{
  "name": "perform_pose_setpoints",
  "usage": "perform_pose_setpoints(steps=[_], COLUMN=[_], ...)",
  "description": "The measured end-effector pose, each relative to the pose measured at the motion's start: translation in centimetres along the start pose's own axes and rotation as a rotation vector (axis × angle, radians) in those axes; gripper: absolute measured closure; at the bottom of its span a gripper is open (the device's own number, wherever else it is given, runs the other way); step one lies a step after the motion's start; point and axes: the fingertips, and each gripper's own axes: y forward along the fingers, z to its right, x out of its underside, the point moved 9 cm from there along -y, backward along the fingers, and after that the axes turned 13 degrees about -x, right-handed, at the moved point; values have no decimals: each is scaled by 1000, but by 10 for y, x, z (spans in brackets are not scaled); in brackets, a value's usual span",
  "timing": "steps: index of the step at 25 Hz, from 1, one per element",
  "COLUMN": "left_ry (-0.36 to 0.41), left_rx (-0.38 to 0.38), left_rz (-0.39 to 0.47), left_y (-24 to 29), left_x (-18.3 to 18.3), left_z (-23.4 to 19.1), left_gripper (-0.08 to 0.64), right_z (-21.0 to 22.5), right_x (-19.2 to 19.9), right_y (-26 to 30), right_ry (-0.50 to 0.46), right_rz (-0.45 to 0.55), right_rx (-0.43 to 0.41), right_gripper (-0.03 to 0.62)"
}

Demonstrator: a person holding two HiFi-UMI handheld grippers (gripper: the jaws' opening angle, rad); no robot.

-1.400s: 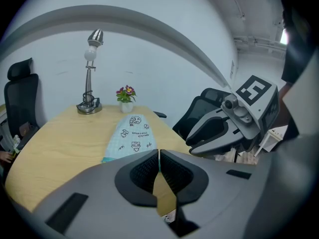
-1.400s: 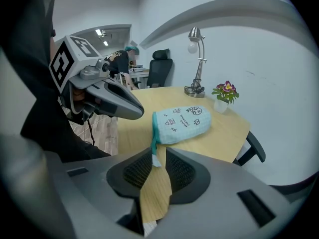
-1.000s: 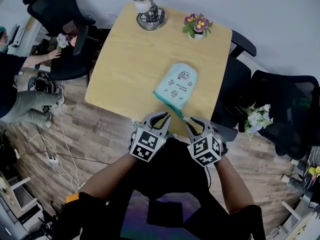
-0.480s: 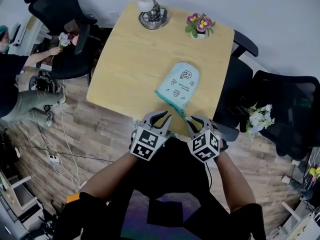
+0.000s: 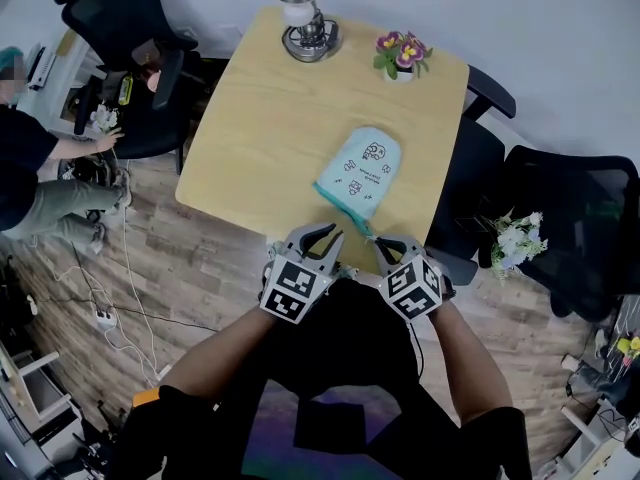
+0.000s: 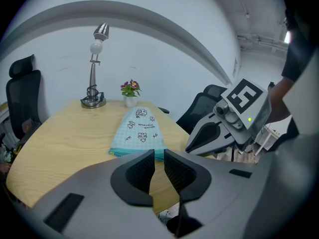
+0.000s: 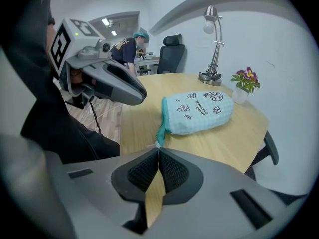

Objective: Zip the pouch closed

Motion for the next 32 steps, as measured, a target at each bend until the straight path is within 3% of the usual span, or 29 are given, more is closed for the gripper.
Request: perform_pose_setpoints(steps=[6, 14, 19, 32], left_ry=[-29, -99, -137, -271], left_rx=[-10, 13, 67, 214], left_rz=[65, 176, 208, 254], left_y=[-11, -39, -50, -71], left_x=[-19, -54, -69, -101], left_z=[-2, -4, -3, -14], left_gripper=[500, 500, 485, 410], right_z=[7, 17, 19, 5], right_x=[-13, -44, -65, -91], right_y=[-26, -67, -93, -149], right_ry=[268, 443, 467, 394], right_rz=[186, 365, 425, 485], right_rx=[-170, -267, -294, -362], right_gripper=[572, 574, 574, 574])
